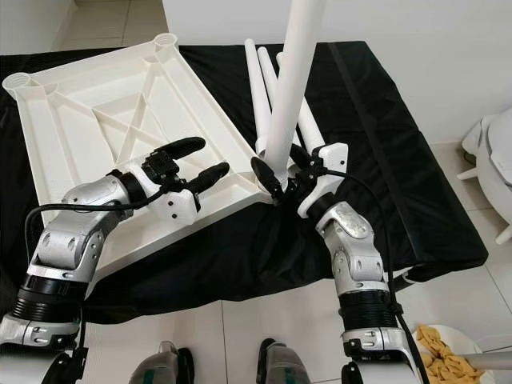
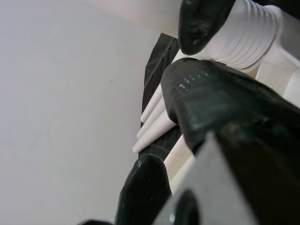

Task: Building children table

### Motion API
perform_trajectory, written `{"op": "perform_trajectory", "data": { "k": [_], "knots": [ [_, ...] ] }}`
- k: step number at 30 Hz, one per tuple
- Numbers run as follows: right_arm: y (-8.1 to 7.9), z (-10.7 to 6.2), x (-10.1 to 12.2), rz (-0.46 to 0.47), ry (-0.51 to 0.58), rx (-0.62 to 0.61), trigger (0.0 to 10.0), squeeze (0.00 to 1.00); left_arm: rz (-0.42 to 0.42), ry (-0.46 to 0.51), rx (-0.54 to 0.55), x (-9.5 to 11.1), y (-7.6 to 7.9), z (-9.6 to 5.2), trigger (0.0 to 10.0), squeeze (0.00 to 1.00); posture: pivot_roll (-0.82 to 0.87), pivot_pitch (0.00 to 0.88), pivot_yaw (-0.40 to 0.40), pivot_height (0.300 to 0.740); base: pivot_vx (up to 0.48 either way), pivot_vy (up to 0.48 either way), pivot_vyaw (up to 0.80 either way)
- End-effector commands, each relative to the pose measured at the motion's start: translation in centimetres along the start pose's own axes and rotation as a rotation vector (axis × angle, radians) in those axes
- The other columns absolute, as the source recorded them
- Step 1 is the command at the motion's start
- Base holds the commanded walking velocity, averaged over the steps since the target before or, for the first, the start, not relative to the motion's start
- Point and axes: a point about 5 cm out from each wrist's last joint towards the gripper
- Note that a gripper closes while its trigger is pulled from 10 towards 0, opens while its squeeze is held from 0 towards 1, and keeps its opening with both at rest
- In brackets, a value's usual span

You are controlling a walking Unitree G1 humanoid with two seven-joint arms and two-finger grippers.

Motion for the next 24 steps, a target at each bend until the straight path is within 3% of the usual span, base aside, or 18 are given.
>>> {"op": "perform_trajectory", "data": {
  "k": [1, 10, 18, 24],
  "knots": [
    [-0.2, -0.2, -0.3, 0.016, -0.011, 0.003, 10.0, 0.0, -0.014, -0.059, 0.244, -0.4, -1.0, -0.4, 10.0, 0.0, -0.02, 0.147, 0.004, 0.74, 0.0, 0.0, 0.0],
    [-0.3, -0.6, 0.1, 0.009, 0.002, -0.007, 10.0, 0.0, 0.004, -0.084, 0.293, -0.7, -1.6, -0.9, 10.0, 0.0, -0.02, 0.149, 0.002, 0.74, 0.0, 0.0, 0.0],
    [-0.8, -1.5, 0.5, 0.025, 0.075, -0.074, 10.0, 0.0, 0.0, -0.145, 0.489, -1.4, -2.9, -2.4, 10.0, 0.0, -0.03, 0.153, 0.003, 0.74, 0.0, 0.0, 0.0],
    [-0.9, -2.2, 0.7, 0.007, 0.109, -0.13, 10.0, 0.0, 0.006, -0.152, 0.532, -1.4, -2.2, -3.1, 10.0, 0.0, -0.03, 0.159, 0.007, 0.74, 0.0, 0.0, 0.0]
  ]
}}
Point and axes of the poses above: a point about 5 cm out from each wrist's last joint towards the gripper, its own z axis pointing out of the wrist towards the gripper, its own x axis along the axis of the wrist's last joint, y = z × x, and after that the axes turned 12 degrees about z, right-handed
